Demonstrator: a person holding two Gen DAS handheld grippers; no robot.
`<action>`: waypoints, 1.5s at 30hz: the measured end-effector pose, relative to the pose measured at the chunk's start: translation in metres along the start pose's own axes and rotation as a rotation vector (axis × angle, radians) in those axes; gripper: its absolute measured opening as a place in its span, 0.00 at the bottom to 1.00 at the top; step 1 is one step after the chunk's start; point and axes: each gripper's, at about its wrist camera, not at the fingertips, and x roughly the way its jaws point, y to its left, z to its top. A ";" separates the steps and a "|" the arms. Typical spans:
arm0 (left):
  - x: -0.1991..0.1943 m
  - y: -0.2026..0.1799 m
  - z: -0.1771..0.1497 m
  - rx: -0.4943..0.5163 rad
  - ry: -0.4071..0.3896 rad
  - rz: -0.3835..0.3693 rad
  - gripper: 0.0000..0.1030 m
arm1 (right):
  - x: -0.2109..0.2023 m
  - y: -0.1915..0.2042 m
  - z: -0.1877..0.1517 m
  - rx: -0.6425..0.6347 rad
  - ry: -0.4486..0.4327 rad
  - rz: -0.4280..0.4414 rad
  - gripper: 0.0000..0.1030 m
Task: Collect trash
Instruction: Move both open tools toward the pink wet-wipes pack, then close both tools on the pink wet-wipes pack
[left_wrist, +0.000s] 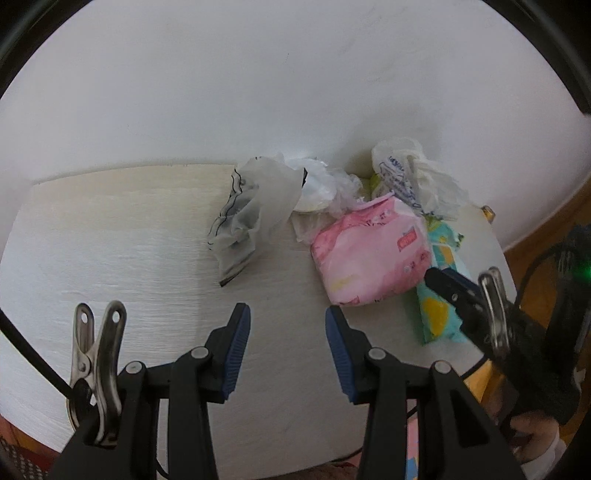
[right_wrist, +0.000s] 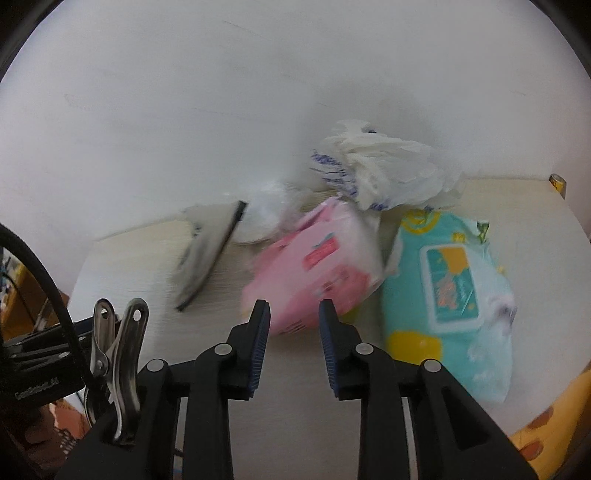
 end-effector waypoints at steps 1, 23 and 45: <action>0.004 -0.002 0.000 -0.008 0.002 0.006 0.43 | 0.005 -0.007 0.004 -0.007 0.005 -0.006 0.28; 0.039 -0.003 0.006 -0.061 0.054 0.046 0.43 | 0.049 -0.050 0.020 -0.063 0.098 0.130 0.12; 0.052 0.012 -0.027 -0.053 0.164 0.039 0.53 | 0.043 -0.027 -0.048 -0.068 0.272 0.169 0.32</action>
